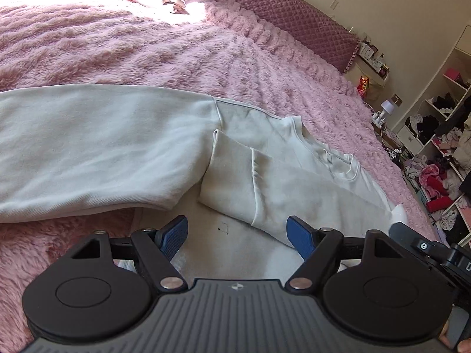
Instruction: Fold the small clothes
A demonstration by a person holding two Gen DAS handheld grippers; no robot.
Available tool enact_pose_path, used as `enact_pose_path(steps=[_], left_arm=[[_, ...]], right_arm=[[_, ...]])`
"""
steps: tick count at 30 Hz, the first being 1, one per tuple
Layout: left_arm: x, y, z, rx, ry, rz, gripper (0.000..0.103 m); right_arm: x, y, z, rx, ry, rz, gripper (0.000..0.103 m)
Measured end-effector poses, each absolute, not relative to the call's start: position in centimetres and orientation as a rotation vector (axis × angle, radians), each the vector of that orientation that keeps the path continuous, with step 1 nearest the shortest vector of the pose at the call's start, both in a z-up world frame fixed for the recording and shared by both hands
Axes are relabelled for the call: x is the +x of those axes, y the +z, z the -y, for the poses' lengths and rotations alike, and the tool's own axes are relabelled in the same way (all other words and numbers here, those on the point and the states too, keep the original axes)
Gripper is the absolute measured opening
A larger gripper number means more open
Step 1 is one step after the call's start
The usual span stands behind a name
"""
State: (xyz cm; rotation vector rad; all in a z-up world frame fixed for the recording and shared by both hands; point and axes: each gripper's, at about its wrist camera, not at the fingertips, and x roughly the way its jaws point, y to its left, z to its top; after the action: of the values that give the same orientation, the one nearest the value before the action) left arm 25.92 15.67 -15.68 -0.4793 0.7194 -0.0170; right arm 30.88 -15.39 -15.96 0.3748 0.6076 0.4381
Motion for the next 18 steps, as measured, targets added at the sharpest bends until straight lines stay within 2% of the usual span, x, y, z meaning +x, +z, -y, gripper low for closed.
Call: enact_pose_path(steps=[3,5,7,10,11,12,13,14,15,18], left_arm=[[27.7,-17.1,-15.1,-0.46,0.01,-0.764,0.09],[28.0,-17.5,-15.3,-0.48,0.018,-0.746,0.09],[28.3,-17.5,-15.7,-0.517,0.014,-0.721,0.09],[29.0,-17.5,-16.2,-0.588,0.0,-0.688,0.086],[29.3,-17.5,-16.3,-0.612,-0.005,-0.678,0.08],[29.4,-17.5,-16.4,-0.629,-0.008,-0.663,0.06],[29.5,-17.4,-16.6,-0.643,0.0,-0.653,0.047],[29.5,-17.4,-16.8,-0.657,0.024,-0.643,0.016],[29.2,-17.4,-17.3,-0.685,0.032,-0.617,0.005],[27.5,-16.0,-17.9,-0.704,0.009,-0.474,0.005]], right_arm=[[30.1,-15.8,19.2,0.318,0.359,-0.614,0.043],[29.1,-16.1,21.6,0.252,0.305,-0.608,0.044],[28.4,-16.5,23.3,0.229,0.274,-0.612,0.049],[27.6,-17.2,25.0,0.213,0.229,-0.622,0.049],[27.4,-17.5,25.1,0.196,0.21,-0.617,0.049],[27.3,-17.6,25.2,0.173,0.19,-0.61,0.049],[27.3,-17.7,25.2,0.148,0.17,-0.603,0.05],[27.3,-17.9,25.2,0.113,0.149,-0.594,0.051],[27.4,-18.0,25.1,0.083,0.127,-0.585,0.056],[28.0,-18.0,25.2,0.053,0.102,-0.579,0.057]])
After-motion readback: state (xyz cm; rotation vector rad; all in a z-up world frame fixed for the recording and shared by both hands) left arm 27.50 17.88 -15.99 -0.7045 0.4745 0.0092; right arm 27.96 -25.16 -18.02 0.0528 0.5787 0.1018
